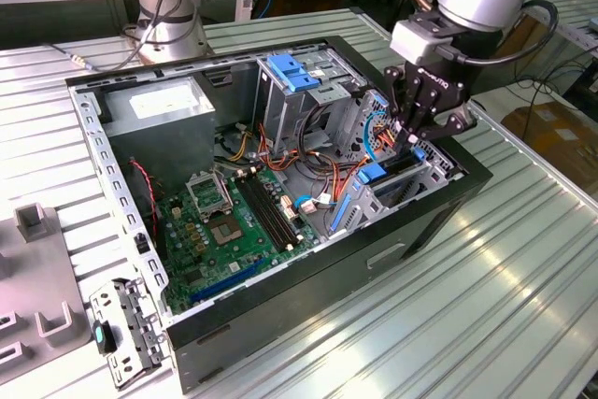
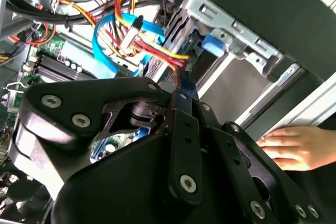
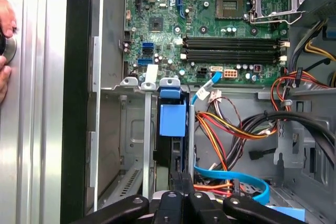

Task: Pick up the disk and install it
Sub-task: 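Insert the second disk wire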

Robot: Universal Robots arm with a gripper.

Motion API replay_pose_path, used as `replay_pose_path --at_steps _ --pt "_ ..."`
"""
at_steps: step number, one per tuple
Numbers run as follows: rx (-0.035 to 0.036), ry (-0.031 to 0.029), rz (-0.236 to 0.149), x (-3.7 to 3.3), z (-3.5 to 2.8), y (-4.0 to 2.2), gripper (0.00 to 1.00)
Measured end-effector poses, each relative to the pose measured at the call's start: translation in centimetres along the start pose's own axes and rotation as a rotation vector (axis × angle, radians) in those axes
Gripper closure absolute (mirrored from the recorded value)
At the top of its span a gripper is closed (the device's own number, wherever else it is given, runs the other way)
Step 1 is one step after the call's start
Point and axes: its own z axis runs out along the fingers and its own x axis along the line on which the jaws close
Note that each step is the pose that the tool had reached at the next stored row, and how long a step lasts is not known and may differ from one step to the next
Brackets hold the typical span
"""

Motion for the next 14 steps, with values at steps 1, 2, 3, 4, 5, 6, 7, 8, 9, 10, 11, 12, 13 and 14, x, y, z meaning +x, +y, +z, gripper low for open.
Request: replay_pose_path --at_steps 1,2,3,4,5,6,7,8,9,10,11,12,13,14 --pt "-0.0001 0.0002 0.0 -0.01 0.0 0.16 0.89" --pt "-0.0001 0.0001 0.0 0.0 0.0 0.24 0.89" --pt "-0.0001 0.0002 0.0 0.0 0.0 0.27 0.89" --pt "-0.0001 0.0002 0.0 0.01 -0.25 0.28 0.89" --pt "-0.0001 0.0002 0.0 0.02 -0.53 0.29 0.89" --pt "-0.0001 0.0003 0.0 0.04 -0.75 0.3 0.89" --pt "-0.0001 0.0001 0.0 0.05 -0.95 0.31 0.89" --pt "-0.0001 0.0002 0.0 0.08 -1.39 0.32 0.89" --pt "-0.0001 0.0002 0.0 0.1 -1.73 0.33 0.89" --pt "-0.0001 0.0002 0.0 0.12 -2.1 0.34 0.89" --pt "-0.0001 0.0001 0.0 0.14 -2.52 0.35 0.89" --pt "-0.0001 0.0001 0.0 0.17 -2.88 0.36 0.89" --pt "-0.0001 0.0002 0.0 0.19 -3.32 0.37 0.89" --pt "-0.0001 0.0002 0.0 0.21 -3.59 0.38 0.89"
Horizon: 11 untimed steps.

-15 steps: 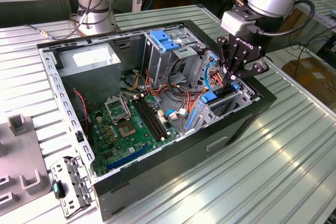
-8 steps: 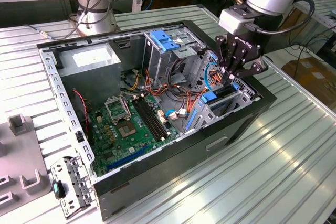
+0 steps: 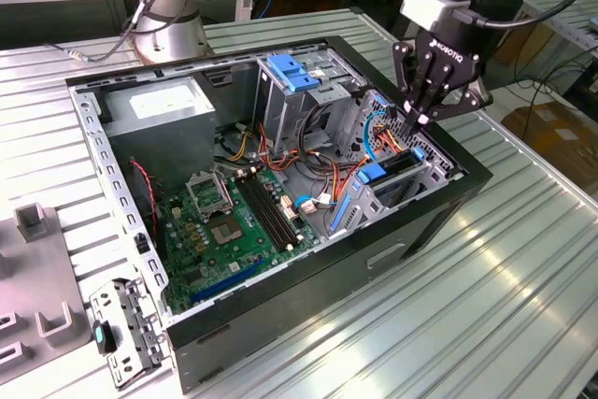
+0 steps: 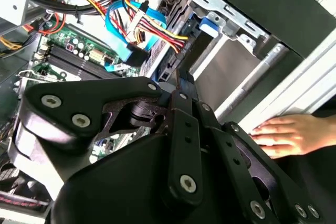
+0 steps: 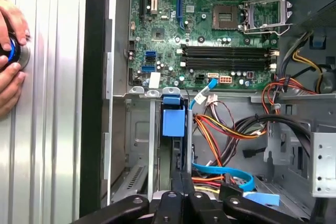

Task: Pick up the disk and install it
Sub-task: 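Insert the second disk wire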

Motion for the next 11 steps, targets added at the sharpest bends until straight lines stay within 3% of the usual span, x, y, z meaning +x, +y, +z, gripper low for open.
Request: replay_pose_path --at_steps 4,7,11 --pt "0.0 0.0002 0.0 -0.03 -0.21 0.27 0.89" --pt "0.0 -0.0002 0.0 -0.28 -1.02 0.29 0.89" --pt "0.0 0.0014 0.0 -1.85 -1.27 0.2 0.89"
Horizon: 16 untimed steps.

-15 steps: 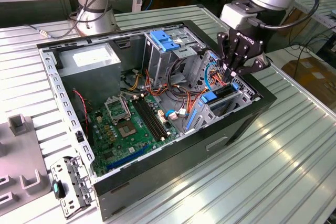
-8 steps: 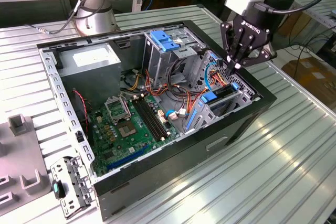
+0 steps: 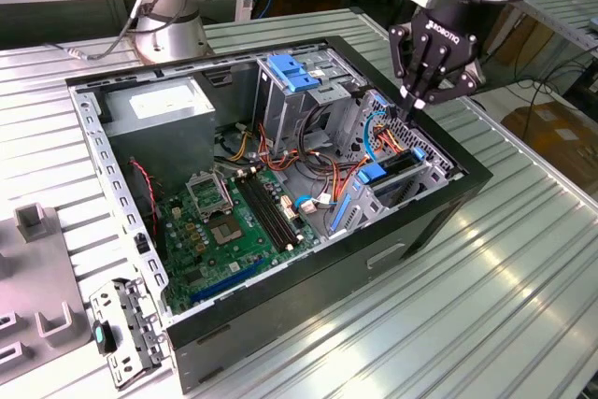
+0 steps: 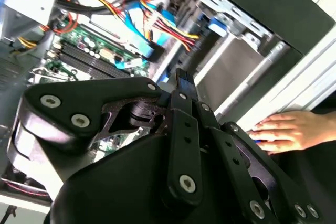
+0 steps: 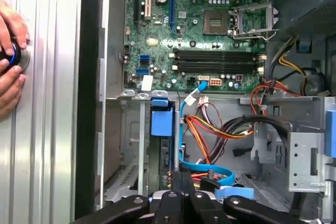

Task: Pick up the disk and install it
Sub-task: 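Insert the second disk wire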

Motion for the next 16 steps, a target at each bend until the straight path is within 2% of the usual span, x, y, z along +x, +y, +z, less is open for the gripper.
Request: replay_pose_path --at_steps 4,5,6,7,8,9,10,13,14,16 --pt "-0.0001 0.0031 0.0 -1.25 -0.08 -0.2 0.89" --pt "-0.0006 0.0115 0.0 -1.86 -0.12 -0.3 0.89" --pt "-0.0011 0.0199 0.001 -2.15 -0.14 -0.33 0.89" --pt "-0.0021 0.0346 0.001 -2.55 -0.16 -0.36 0.89" --pt "-0.0034 0.0565 0.001 -3.06 -0.16 -0.39 0.89" --pt "-0.0044 0.0708 0.002 -3.4 -0.14 -0.42 0.89" --pt "-0.0074 0.1008 0.002 -4.12 -0.1 -0.47 0.89" --pt "-0.0096 0.1313 0.003 -4.39 0.18 -0.52 0.89" --pt "-0.0098 0.1359 0.003 -4.43 0.34 -0.56 0.89" --pt "-0.0102 0.1384 0.003 -4.5 0.55 -0.64 0.89"
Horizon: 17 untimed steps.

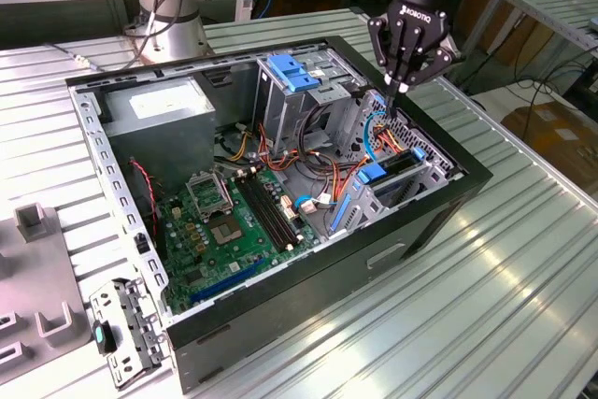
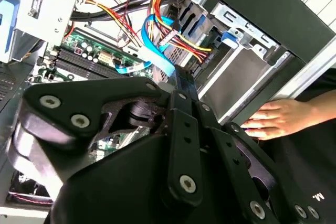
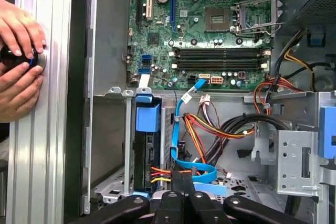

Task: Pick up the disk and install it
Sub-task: 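Insert the second disk wire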

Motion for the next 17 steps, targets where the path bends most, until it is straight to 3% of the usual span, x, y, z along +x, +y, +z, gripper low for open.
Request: replay_pose_path --at_steps 1,3,4,7,10,12,15,17 --pt "-0.0001 0.0016 0.0 -0.05 0.08 -0.02 0.83" --pt "-0.0002 0.0051 0.0 -0.14 0.22 -0.06 0.83" --pt "-0.0003 0.0069 0.0 -0.19 0.27 -0.07 0.76" --pt "-0.0006 0.0203 0.001 -0.36 0.81 -0.16 0.76" --pt "-0.0009 0.0297 0.001 -0.44 1.18 -0.23 0.76" --pt "-0.001 0.0367 0.001 -0.48 1.35 -0.24 0.84" --pt "-0.0013 0.0473 0.001 -0.51 1.5 -0.25 0.85" --pt "-0.0016 0.0589 0.002 -0.54 1.69 -0.26 0.83"
